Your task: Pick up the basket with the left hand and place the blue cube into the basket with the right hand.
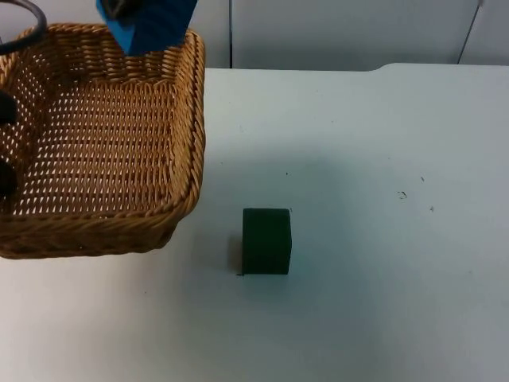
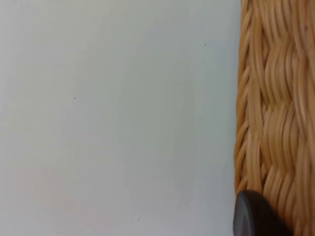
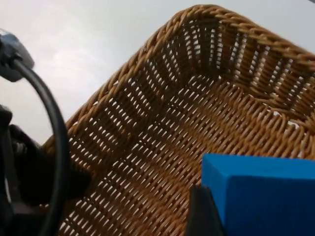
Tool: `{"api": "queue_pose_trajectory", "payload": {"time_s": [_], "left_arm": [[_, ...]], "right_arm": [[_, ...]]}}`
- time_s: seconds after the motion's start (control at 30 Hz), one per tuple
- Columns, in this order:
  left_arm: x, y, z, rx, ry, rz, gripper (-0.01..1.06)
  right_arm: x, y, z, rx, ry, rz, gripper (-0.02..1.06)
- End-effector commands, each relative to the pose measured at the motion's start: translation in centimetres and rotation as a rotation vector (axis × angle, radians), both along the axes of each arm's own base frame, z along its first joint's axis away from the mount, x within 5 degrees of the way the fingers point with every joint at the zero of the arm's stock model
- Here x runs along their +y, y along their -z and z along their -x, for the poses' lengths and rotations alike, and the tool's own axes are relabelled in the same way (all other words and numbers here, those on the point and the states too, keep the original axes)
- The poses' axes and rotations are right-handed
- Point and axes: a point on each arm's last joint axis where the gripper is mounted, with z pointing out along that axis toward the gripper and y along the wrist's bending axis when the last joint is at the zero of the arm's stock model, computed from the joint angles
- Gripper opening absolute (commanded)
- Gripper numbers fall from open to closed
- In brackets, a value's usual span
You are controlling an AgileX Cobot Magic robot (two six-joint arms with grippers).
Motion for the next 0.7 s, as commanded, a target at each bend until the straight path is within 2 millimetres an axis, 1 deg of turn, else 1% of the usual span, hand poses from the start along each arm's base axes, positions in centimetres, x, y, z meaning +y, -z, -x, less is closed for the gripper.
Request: {"api": "queue_pose_trajectory", "payload": {"time_s": [0.0, 0.03, 0.07, 0.2, 0.23, 0.33, 0.37, 0.5, 0.67], "left_arm": [[-0.1, -0.3, 0.1, -0.005, -0.006, 0.023, 0.00], [-0.1, -0.3, 0.1, -0.005, -0.006, 0.023, 0.00], [-0.1, -0.3, 0.1, -0.005, -0.006, 0.023, 0.00], [-0.1, -0.3, 0.1, -0.005, -0.006, 0.023, 0.00], [-0.1, -0.3, 0.1, -0.005, -0.006, 0.023, 0.00], [-0.1, -0.3, 0.1, -0.007, -0.004, 0.021, 0.00], [-0.1, -0.3, 0.1, -0.007, -0.004, 0.021, 0.00], [-0.1, -0.3, 0.1, -0.007, -0.004, 0.021, 0.00], [-0.1, -0.3, 0.1, -0.007, -0.004, 0.021, 0.00]], "right_arm": [[0.9, 1.3, -0.7, -0.004, -0.021, 0.030, 0.00], [1.2, 2.0, -0.9, 0.000, -0.025, 0.040, 0.00], [1.2, 2.0, -0.9, 0.000, -0.025, 0.040, 0.00], [2.4, 4.3, -2.0, 0.012, -0.032, 0.062, 0.00], [2.4, 4.3, -2.0, 0.012, -0.032, 0.062, 0.00], [3.4, 5.6, -2.4, 0.025, -0.077, 0.059, 0.00], [3.4, 5.6, -2.4, 0.025, -0.077, 0.059, 0.00], [4.1, 6.8, -2.9, 0.043, -0.086, 0.070, 0.00], [4.3, 7.7, -3.1, 0.049, -0.090, 0.085, 0.00]]}}
